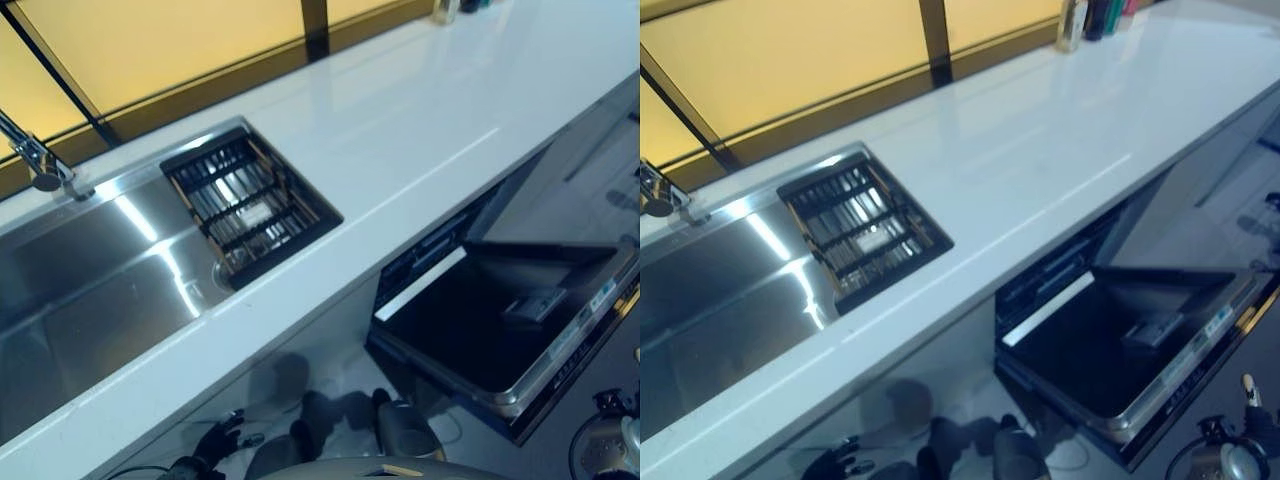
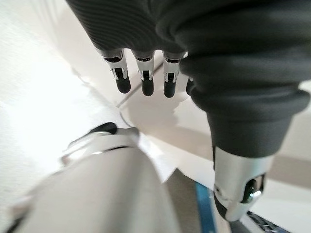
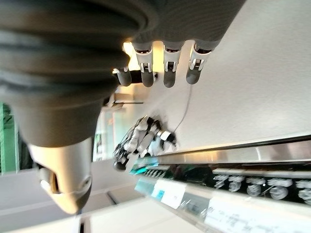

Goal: Pick up plates and place into dishwasher.

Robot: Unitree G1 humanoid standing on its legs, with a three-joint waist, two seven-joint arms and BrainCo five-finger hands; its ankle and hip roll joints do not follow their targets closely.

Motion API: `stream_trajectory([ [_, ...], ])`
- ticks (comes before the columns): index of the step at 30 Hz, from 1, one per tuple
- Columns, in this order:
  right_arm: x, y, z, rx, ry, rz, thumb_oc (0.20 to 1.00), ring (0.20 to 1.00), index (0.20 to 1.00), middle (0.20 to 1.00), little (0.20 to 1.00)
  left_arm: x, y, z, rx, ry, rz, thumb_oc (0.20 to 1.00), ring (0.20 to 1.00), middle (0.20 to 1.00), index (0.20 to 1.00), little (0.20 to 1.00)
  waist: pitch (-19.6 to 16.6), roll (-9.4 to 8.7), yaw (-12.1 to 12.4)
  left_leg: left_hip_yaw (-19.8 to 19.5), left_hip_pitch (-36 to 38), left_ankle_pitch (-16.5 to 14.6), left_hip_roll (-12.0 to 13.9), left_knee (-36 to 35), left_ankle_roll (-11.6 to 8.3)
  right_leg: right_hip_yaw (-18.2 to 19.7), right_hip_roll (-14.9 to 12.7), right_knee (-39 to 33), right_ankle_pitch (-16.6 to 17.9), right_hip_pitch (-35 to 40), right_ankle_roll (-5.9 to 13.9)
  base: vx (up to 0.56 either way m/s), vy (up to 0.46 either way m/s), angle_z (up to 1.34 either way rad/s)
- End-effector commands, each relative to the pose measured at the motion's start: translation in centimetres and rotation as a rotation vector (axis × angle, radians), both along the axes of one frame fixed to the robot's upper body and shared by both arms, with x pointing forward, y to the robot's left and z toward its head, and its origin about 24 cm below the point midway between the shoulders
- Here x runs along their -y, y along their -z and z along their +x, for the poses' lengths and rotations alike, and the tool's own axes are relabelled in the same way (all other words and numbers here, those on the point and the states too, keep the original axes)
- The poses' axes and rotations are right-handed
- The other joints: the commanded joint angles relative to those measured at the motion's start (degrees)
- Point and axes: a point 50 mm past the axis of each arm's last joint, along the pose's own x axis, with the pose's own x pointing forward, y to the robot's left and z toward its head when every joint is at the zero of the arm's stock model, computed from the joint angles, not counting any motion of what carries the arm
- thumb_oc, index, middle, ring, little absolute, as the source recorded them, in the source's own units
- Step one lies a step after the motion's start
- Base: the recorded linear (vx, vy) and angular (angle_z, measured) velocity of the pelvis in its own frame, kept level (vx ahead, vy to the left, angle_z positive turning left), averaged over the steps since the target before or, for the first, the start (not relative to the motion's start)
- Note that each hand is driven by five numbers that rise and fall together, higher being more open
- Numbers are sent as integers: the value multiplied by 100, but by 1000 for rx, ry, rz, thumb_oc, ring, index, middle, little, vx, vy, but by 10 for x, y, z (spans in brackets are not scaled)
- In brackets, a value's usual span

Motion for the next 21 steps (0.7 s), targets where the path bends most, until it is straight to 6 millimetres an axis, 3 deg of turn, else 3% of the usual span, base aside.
stream_trajectory([
  [1,17,-33,20,157,15,-92,1000,1000,1000,1000,1000,-15,-11,12,58,-20,22,1000,1000,1000,1000,1000,202,-124,39,-171,-675,-758,-258,1327,483,-56,-411,14,560,-220,89,-208,60,7],
  [8,6,-20,46,279,-195,82,1000,1000,1000,1000,1000,-13,-17,36,126,-1,38,1000,1000,1000,1000,1000,614,-120,28,-124,-1418,-979,-137,2104,526,-108,-432,631,475,-935,26,-199,-4,-2],
  [14,2,7,45,381,-178,307,1000,1000,1000,1000,1000,-8,-18,46,138,64,58,1000,1000,1000,1000,1000,774,-37,223,-345,-1756,-1077,-146,2448,484,-191,-374,879,384,-1168,-36,-62,-77,2],
  [21,-11,-1,78,571,-334,448,1000,1000,1000,1000,1000,-4,-20,48,143,115,63,1000,1000,1000,1000,1000,821,155,481,-535,-1839,-998,-268,2420,440,-271,-366,980,299,-1198,-116,27,-54,4],
])
